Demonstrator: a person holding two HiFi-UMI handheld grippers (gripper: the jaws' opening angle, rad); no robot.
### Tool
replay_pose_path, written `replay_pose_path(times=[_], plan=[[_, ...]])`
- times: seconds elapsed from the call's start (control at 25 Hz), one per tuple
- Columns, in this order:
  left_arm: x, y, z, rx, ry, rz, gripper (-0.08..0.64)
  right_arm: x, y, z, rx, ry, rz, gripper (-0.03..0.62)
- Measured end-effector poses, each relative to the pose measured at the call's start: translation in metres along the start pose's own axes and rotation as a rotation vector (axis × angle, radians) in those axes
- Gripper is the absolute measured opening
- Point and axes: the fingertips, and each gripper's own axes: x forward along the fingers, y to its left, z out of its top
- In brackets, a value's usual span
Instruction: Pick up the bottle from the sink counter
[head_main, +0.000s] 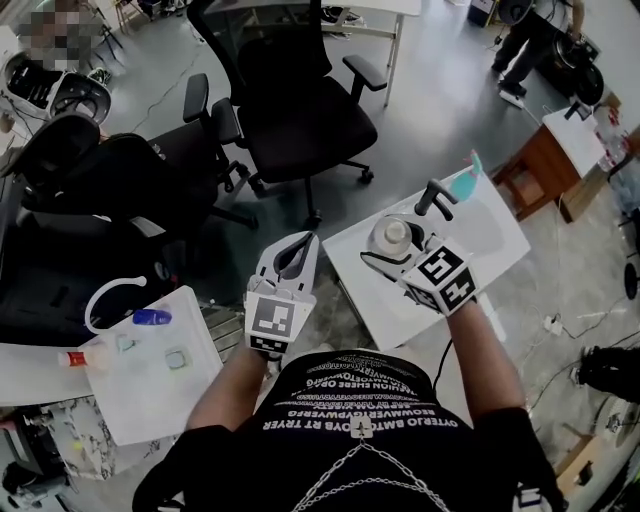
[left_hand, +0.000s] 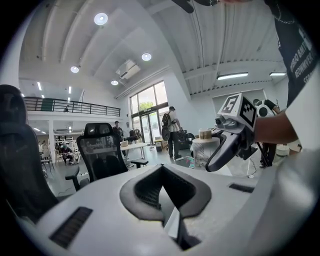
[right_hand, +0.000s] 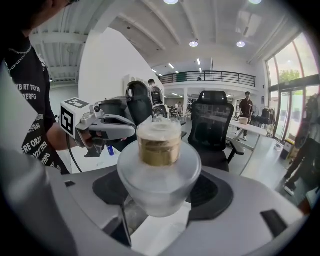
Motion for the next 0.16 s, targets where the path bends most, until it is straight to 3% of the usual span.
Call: replay_pose_path(times=[0.16], plan=[[-0.0028,-0.0016,-0.0011,0.005,-0.001,-0.007,0.006,-0.0001,0.003,-0.0054,-0.005,0.008,-0.014,0.333]])
